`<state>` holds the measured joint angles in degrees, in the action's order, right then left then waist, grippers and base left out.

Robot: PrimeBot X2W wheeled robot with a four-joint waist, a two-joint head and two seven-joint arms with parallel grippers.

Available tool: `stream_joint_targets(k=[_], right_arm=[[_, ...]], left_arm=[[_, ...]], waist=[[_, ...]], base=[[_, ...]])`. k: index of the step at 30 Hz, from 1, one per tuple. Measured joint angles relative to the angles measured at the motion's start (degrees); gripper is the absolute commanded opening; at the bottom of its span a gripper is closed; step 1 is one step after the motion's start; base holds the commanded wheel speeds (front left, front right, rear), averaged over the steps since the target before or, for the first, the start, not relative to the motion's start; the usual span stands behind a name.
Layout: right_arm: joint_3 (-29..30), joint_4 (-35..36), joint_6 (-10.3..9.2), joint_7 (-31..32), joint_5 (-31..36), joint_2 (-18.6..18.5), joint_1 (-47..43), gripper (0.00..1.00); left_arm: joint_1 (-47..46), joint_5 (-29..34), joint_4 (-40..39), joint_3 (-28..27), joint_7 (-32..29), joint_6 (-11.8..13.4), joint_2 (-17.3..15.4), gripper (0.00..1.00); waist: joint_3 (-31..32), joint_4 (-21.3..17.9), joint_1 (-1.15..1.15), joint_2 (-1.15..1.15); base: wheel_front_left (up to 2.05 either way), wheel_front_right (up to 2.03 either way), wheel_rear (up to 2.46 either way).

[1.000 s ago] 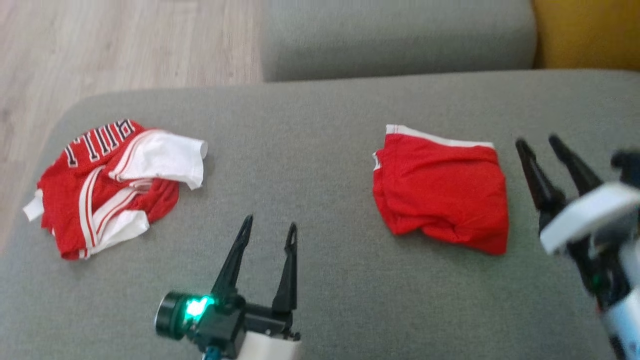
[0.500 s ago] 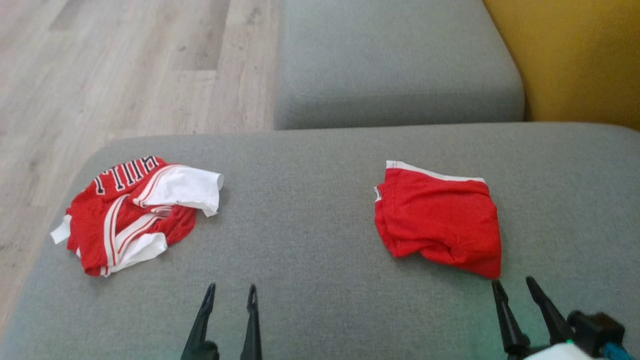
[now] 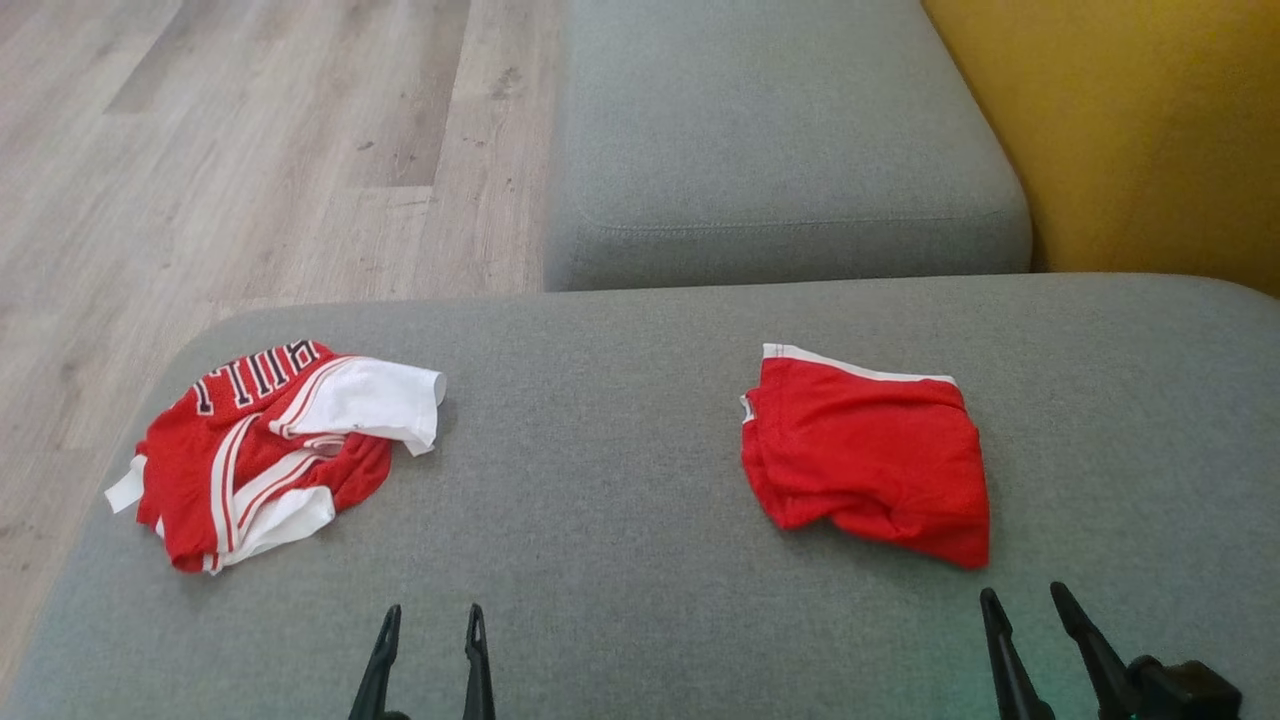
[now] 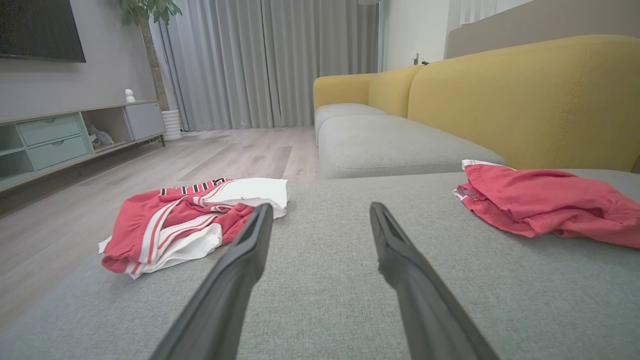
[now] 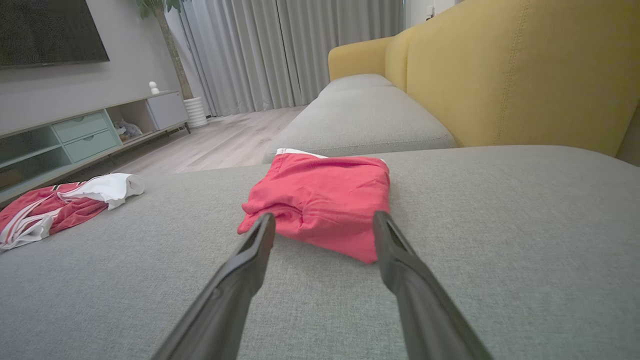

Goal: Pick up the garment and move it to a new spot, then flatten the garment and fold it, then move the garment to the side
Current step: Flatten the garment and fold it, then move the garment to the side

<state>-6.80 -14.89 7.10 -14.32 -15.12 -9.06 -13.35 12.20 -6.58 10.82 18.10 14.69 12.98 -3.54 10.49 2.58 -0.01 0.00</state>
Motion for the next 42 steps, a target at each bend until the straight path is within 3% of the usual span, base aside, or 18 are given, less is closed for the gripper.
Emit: stream_joint_targets(k=[24,31,33,36,42], right_arm=[[2.4,-0.6,0.0,0.0,-1.1,1.7,-0.2,1.0],[6.4,-11.7,0.0,0.0,-2.5,1.8,5.2,1.0],[8.4,-15.6,0.0,1.8,-3.3,0.6,13.8,1.0],[9.3,-20.7,0.0,7.3,-4.5,-2.1,24.1,1.0],[8.0,-28.8,0.0,13.3,-5.3,-5.5,30.6,1.0]], left_arm=[[1.3,0.0,-0.5,-0.6,0.0,-2.4,0.1,1.0],[1.0,0.0,-1.5,-0.4,0.0,-2.5,0.1,1.0],[-0.1,-0.8,-2.6,0.5,0.0,-4.0,0.1,1.0],[-2.0,-1.6,-3.1,1.1,0.0,-3.9,0.2,1.0],[-3.8,-2.0,-3.5,2.7,0.0,-3.5,0.2,1.0]], waist=[[-0.1,1.6,0.01,0.0],[-3.2,2.5,0.01,0.0],[-5.4,3.0,0.01,0.0],[-8.0,3.9,0.02,0.0],[-10.5,5.4,0.02,0.0]], base=[[0.0,0.0,0.0],[0.0,0.0,0.0],[0.0,0.0,0.0],[0.0,0.0,0.0],[0.0,0.0,0.0]])
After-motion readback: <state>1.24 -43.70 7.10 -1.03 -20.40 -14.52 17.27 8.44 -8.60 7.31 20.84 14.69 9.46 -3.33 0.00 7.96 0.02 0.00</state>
